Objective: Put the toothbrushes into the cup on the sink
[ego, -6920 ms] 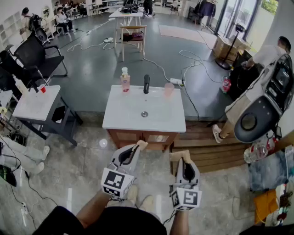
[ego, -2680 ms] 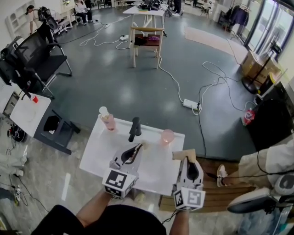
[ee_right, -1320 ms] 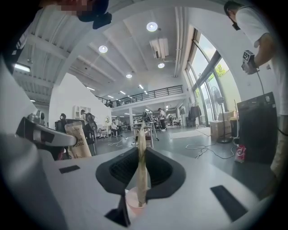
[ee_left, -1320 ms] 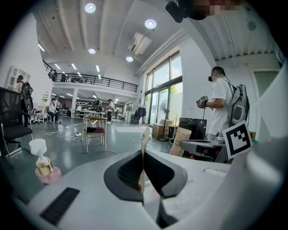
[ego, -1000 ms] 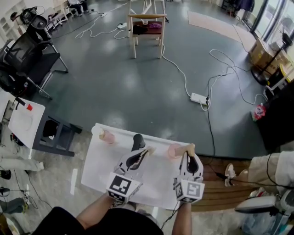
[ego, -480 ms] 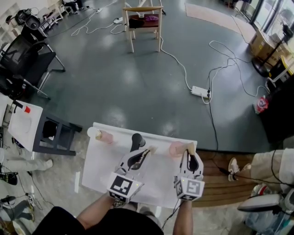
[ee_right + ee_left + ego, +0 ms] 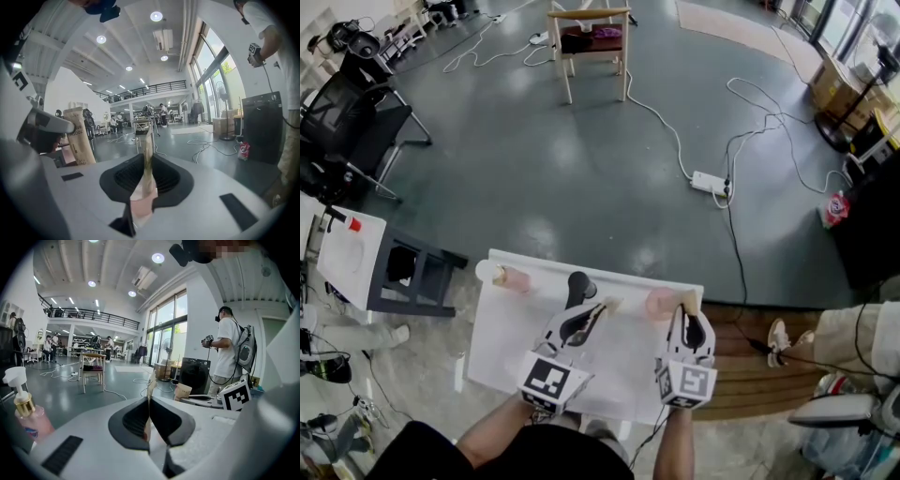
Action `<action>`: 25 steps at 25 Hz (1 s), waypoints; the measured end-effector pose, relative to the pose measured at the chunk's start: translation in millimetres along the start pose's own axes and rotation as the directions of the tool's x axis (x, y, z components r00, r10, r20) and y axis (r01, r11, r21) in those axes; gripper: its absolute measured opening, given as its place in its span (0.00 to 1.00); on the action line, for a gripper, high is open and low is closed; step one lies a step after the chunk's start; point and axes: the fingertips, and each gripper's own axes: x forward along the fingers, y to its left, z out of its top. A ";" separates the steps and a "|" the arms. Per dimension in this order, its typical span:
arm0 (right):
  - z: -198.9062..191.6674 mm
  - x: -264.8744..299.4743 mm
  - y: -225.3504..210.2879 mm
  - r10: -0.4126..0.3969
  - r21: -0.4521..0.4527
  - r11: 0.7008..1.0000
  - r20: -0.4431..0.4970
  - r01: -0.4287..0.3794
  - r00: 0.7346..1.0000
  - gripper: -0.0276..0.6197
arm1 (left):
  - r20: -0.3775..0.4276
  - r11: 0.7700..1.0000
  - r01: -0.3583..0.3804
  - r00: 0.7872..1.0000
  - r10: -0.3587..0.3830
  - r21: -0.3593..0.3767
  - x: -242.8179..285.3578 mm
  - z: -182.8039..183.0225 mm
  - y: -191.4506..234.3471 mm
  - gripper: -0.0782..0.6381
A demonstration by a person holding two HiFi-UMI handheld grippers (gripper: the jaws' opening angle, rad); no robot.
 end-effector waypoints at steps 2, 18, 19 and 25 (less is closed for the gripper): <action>1.3 -1.1 0.6 -0.005 -0.001 1.000 -0.001 0.005 1.000 0.13 | 0.023 1.000 -0.003 1.000 0.002 0.023 -0.6 3.6 1.6 0.12; 11.0 -5.0 7.9 0.019 0.020 1.000 0.007 -0.020 1.000 0.42 | 0.050 0.999 -0.011 0.999 0.009 0.033 -7.4 10.8 3.0 0.12; 14.0 -6.8 8.6 0.016 0.017 1.000 0.007 -0.016 1.000 0.42 | 0.046 1.000 -0.009 0.999 0.008 0.023 -9.3 12.8 1.7 0.12; 34.1 -27.3 10.4 0.017 -0.010 1.000 0.042 -0.017 0.999 0.40 | 0.058 1.000 -0.012 0.998 0.011 0.009 -23.7 22.0 -8.8 0.12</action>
